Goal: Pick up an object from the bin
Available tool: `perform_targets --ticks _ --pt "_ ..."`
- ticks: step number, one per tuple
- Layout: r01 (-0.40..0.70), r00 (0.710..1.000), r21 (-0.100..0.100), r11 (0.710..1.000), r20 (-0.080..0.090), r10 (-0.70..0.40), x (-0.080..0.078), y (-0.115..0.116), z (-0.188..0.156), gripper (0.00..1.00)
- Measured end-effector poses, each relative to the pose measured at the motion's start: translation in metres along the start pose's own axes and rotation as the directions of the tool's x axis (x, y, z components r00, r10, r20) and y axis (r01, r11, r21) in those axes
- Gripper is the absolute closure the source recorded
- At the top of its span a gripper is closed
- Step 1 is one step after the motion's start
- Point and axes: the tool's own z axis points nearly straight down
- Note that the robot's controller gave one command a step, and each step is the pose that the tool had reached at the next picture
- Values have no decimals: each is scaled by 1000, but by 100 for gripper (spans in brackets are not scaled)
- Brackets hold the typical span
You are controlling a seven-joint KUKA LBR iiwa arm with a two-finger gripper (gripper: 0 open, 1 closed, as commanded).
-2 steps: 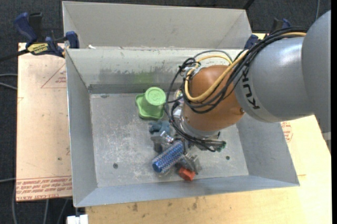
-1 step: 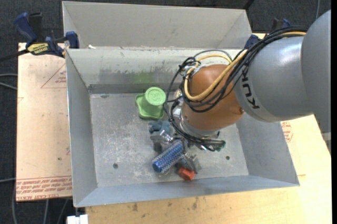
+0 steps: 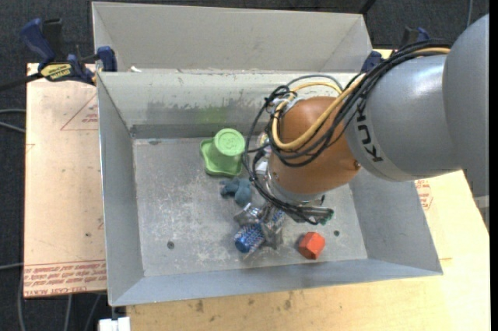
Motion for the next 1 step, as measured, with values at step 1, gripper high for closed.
perform_targets --ticks 1 --pt "-3 1000 7 1000 7 3 -2 0 -80 100"
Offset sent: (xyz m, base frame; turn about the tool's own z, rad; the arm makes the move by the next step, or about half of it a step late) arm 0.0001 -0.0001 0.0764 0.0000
